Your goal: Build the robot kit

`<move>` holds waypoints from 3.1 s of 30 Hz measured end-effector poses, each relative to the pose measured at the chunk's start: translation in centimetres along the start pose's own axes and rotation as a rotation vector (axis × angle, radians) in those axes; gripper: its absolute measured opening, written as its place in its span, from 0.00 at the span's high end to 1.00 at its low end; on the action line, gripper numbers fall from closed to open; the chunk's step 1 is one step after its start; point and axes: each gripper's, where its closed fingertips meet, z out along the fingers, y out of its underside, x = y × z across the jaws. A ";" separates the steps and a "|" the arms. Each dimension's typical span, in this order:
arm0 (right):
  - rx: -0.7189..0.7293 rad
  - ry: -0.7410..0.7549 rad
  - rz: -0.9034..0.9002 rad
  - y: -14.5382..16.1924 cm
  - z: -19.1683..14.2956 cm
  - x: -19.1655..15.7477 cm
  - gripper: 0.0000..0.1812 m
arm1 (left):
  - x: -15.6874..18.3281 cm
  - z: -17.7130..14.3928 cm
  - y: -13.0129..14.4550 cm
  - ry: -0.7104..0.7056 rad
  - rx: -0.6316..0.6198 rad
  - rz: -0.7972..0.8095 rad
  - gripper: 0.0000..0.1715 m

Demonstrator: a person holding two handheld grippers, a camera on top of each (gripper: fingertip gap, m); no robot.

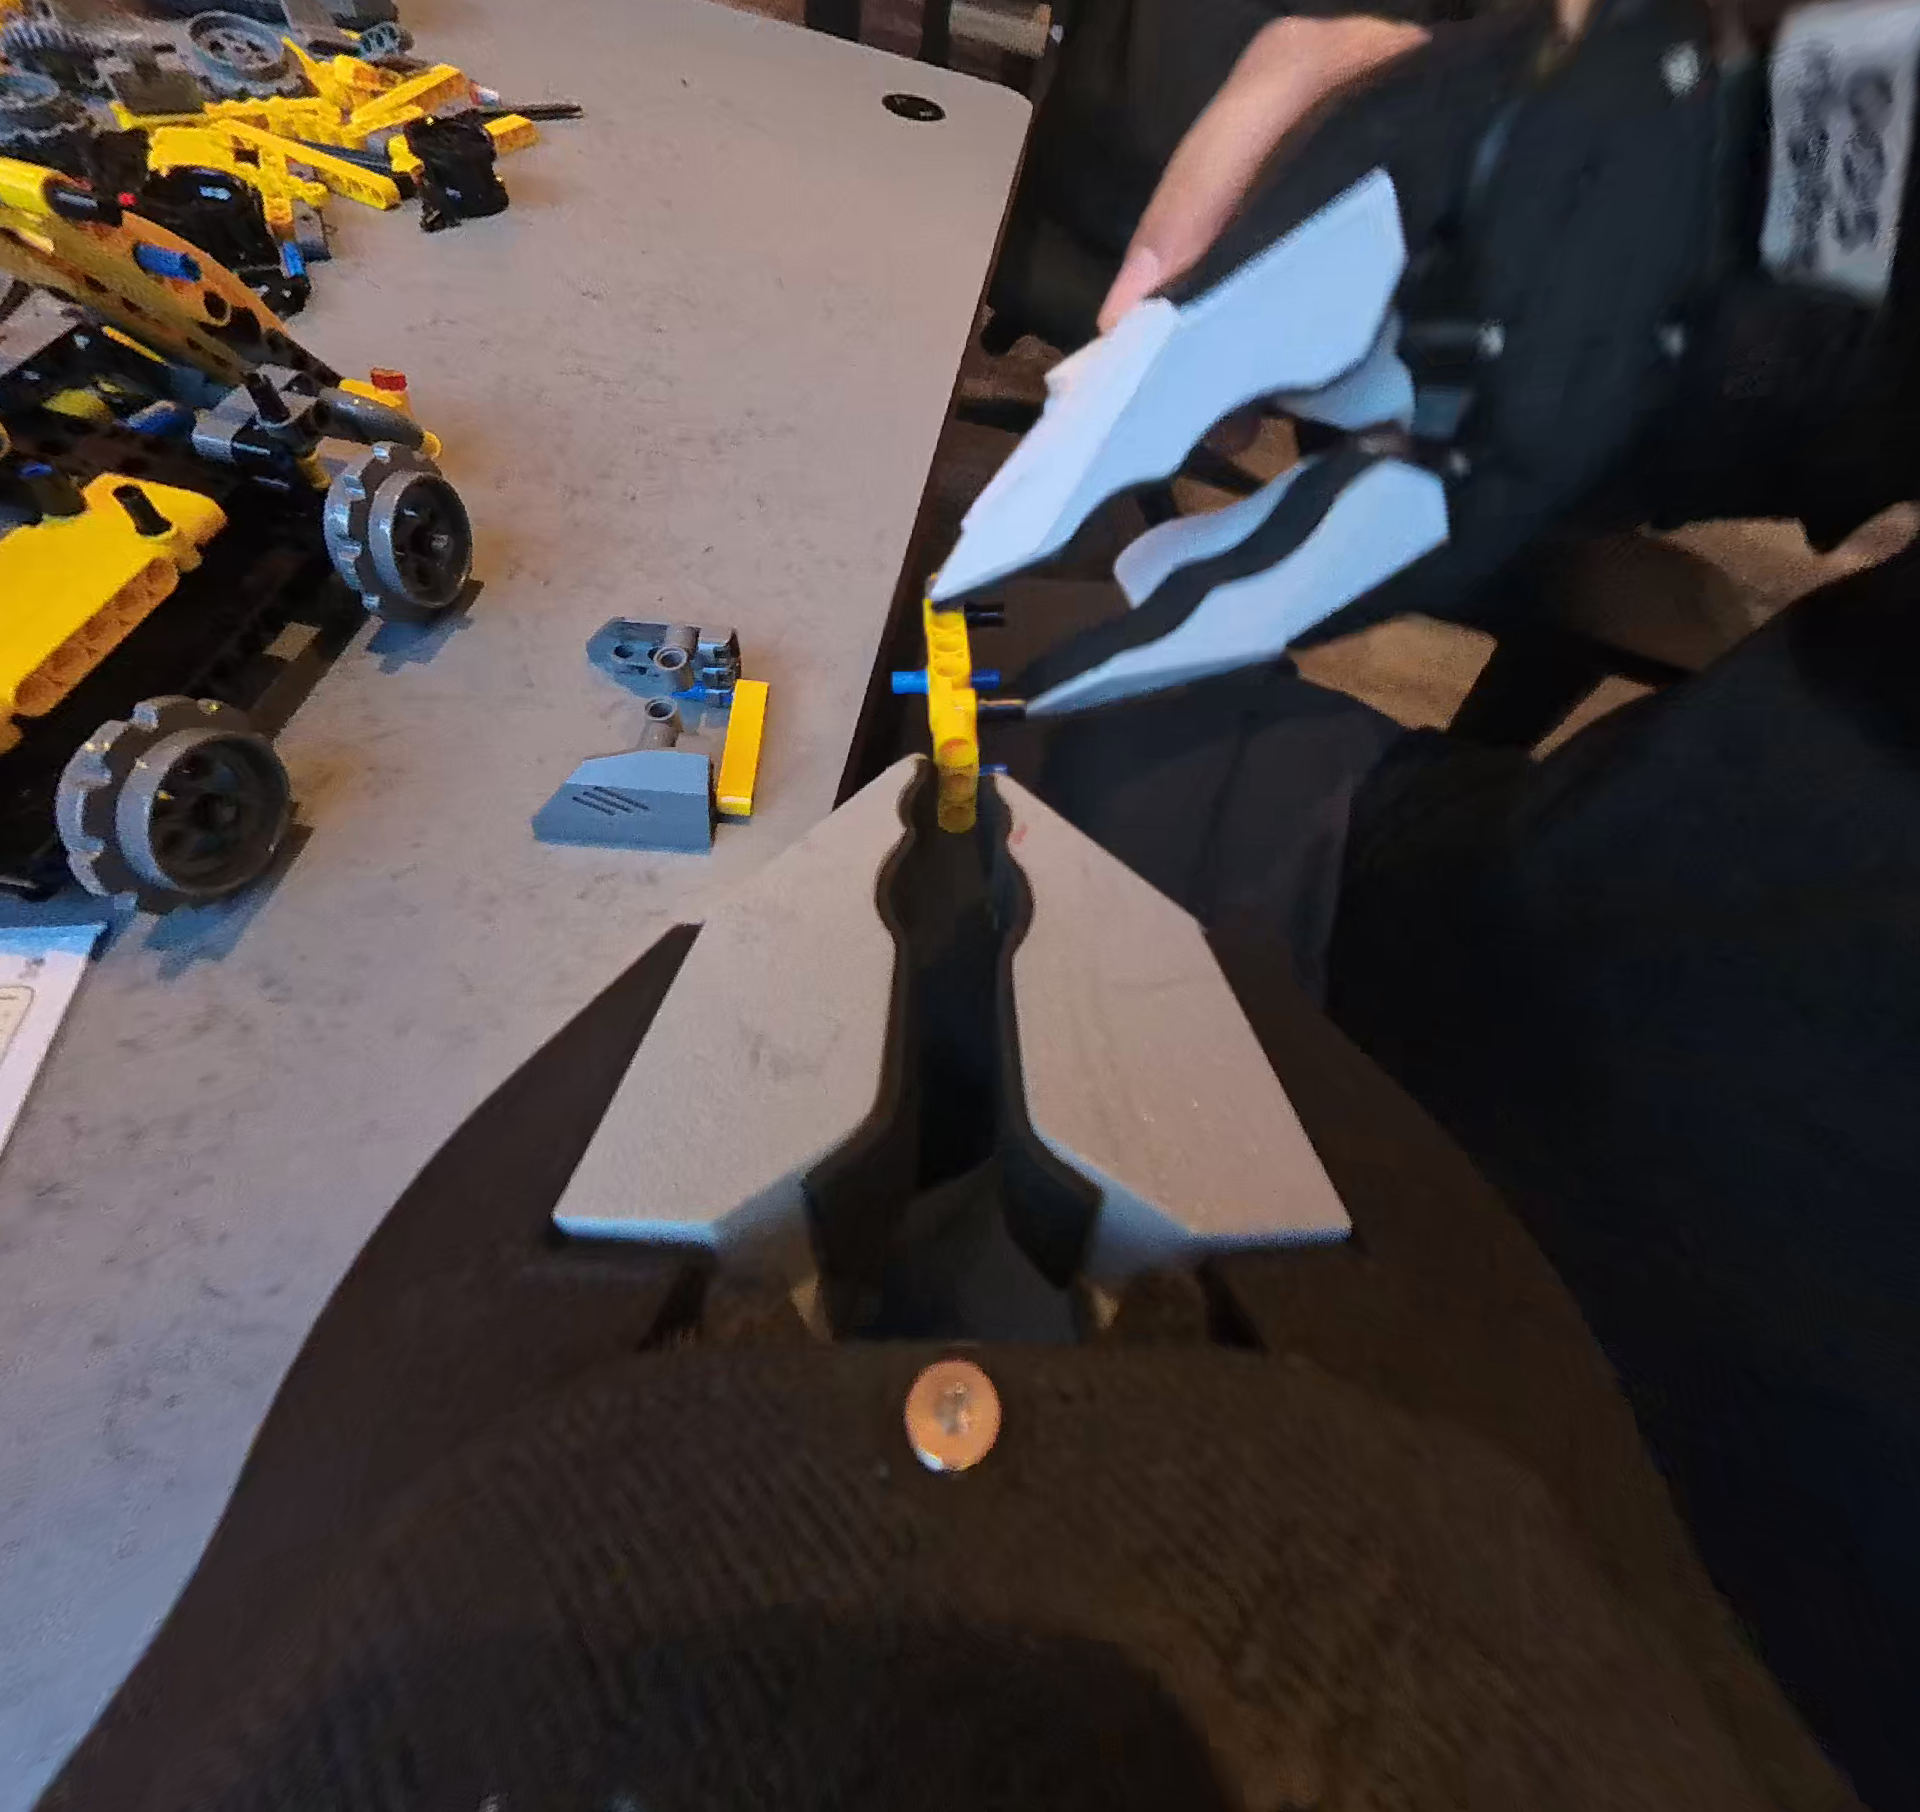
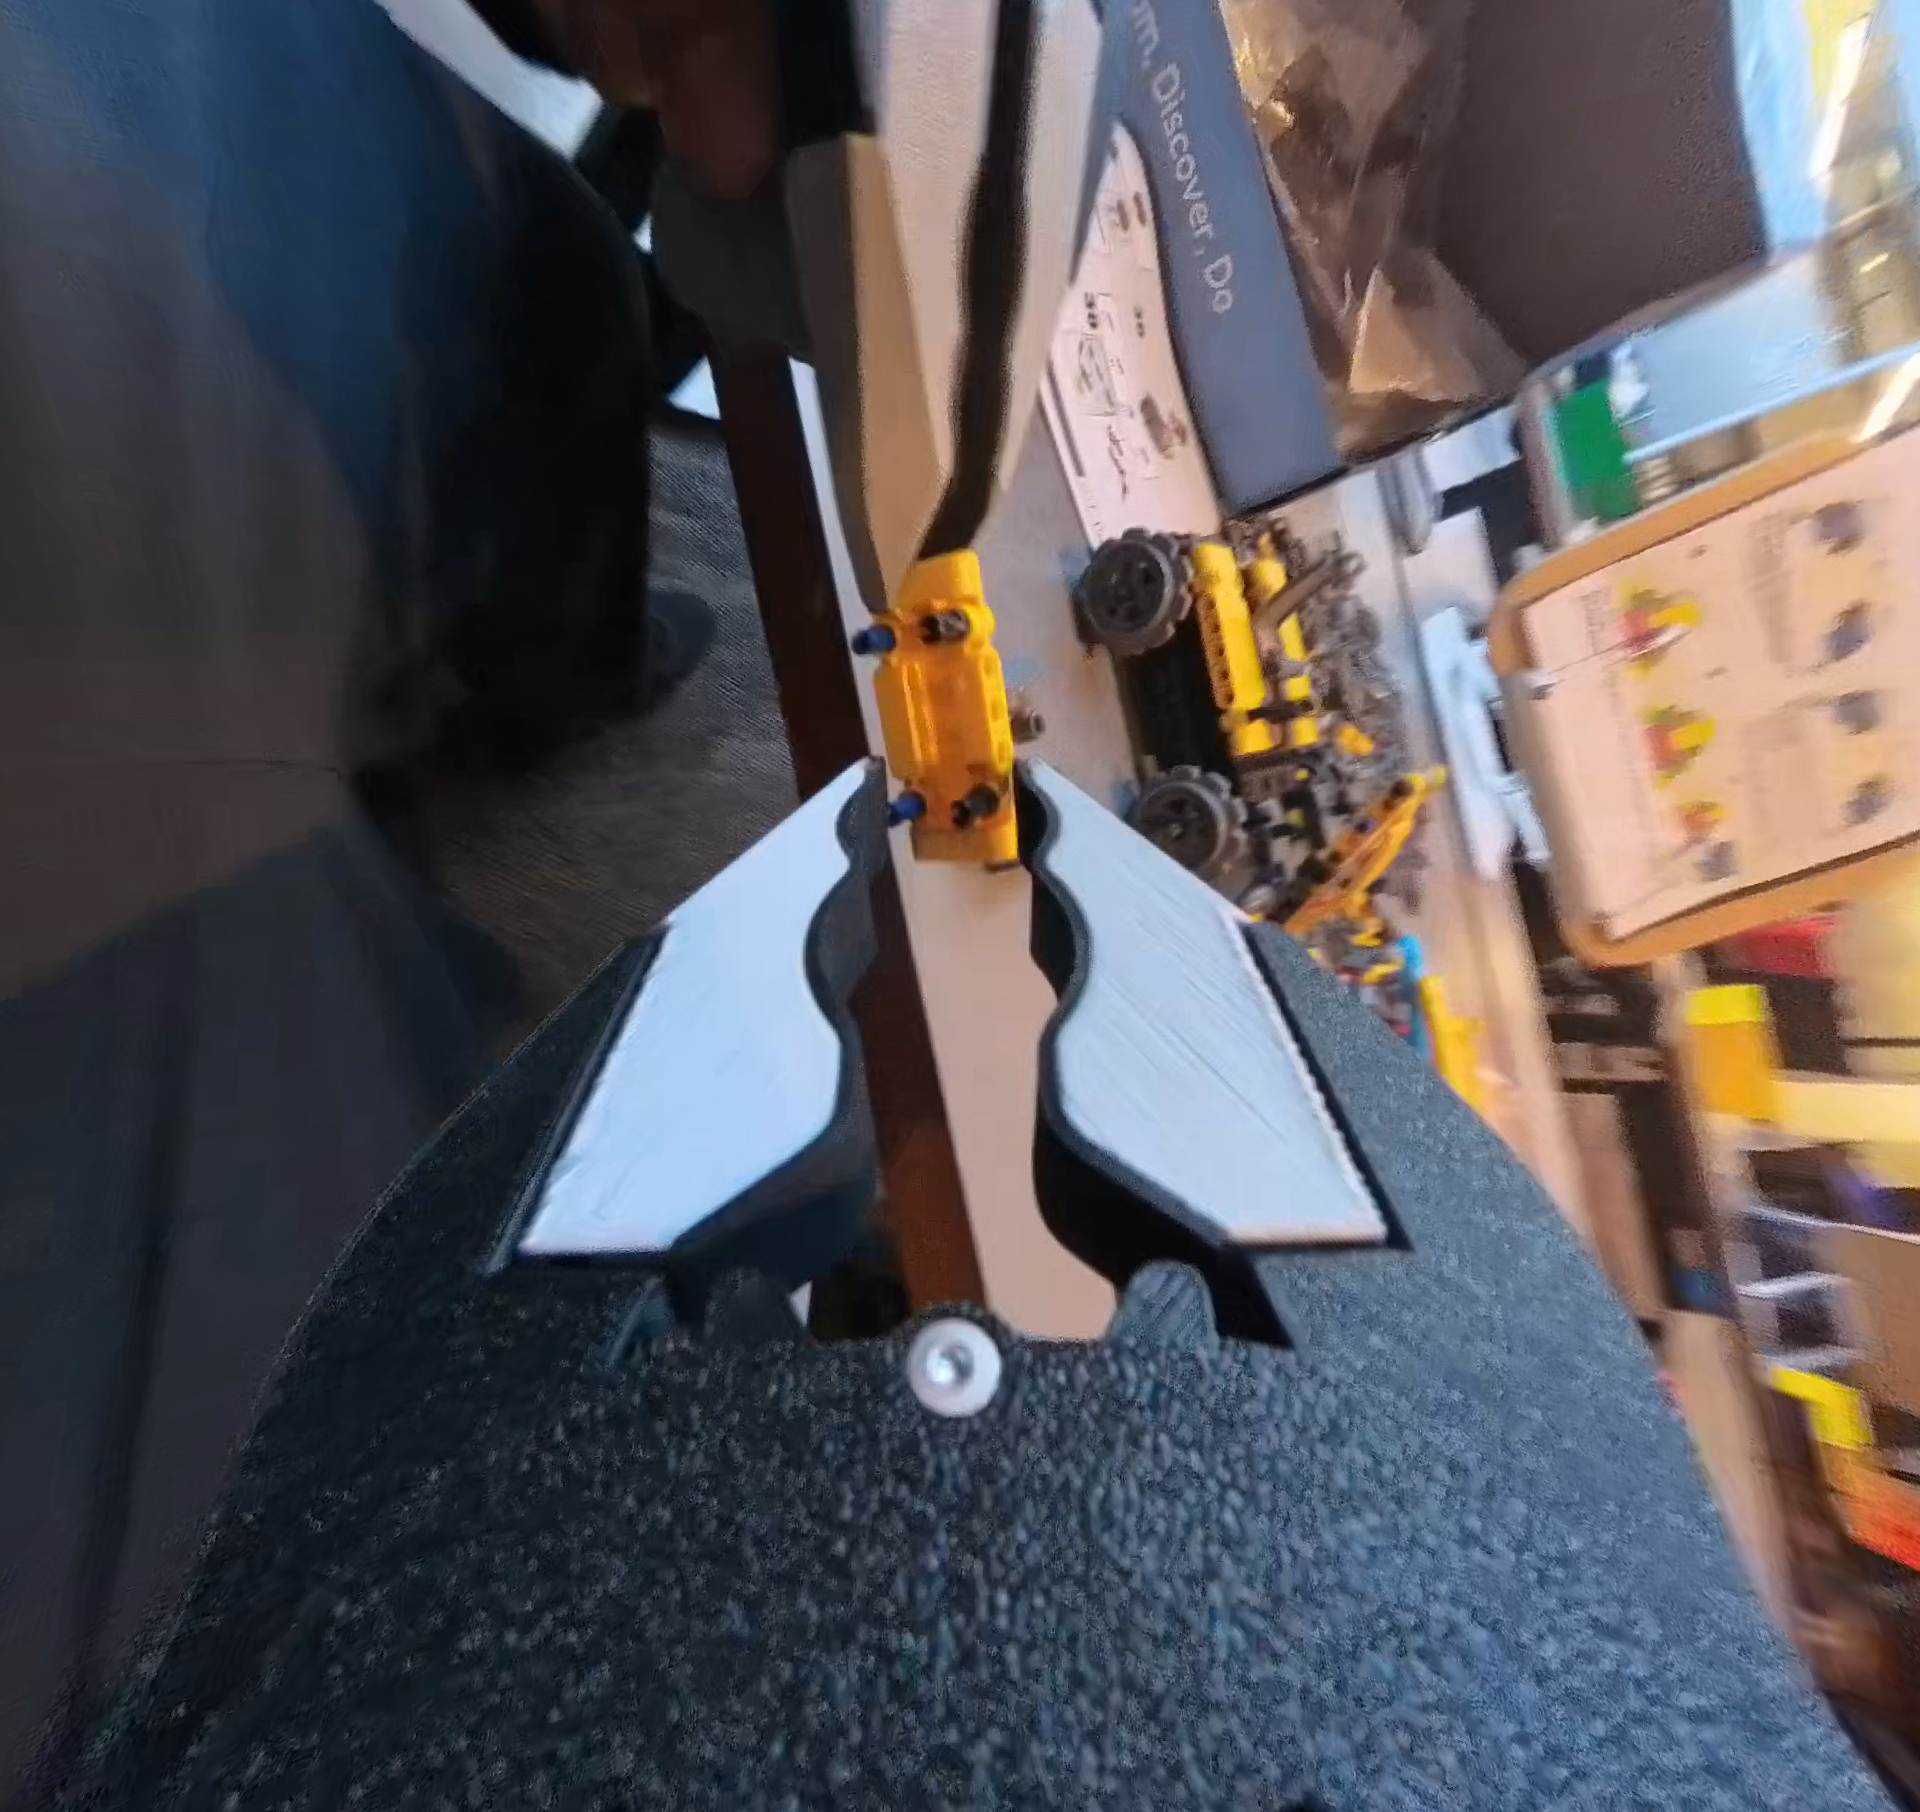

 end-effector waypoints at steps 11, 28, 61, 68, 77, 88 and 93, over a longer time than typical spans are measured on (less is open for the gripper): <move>0.288 -0.299 0.408 1.5 -1.8 1.3 0.87 | -0.6 0.0 -1.2 0.002 0.047 0.274 0.97; 0.430 -0.523 0.426 1.7 -0.2 1.3 0.95 | -1.0 0.7 -1.5 -0.019 0.073 0.332 0.97; 0.258 -0.676 0.403 3.2 3.1 0.9 0.96 | -6.1 2.4 1.4 0.034 -0.265 0.150 0.68; 0.242 -0.701 0.408 3.2 3.4 0.6 0.96 | -6.1 2.3 1.6 0.051 -0.269 0.157 0.70; 0.245 -0.692 0.388 3.2 3.3 0.5 0.96 | -6.2 2.3 1.6 0.041 -0.274 0.173 0.67; 0.276 -0.742 0.382 4.0 2.4 0.9 0.96 | -5.1 2.2 1.2 0.165 -0.275 0.292 0.63; 0.291 -0.767 0.372 3.9 2.0 0.7 0.96 | -5.9 1.0 0.0 0.248 -0.291 0.287 0.72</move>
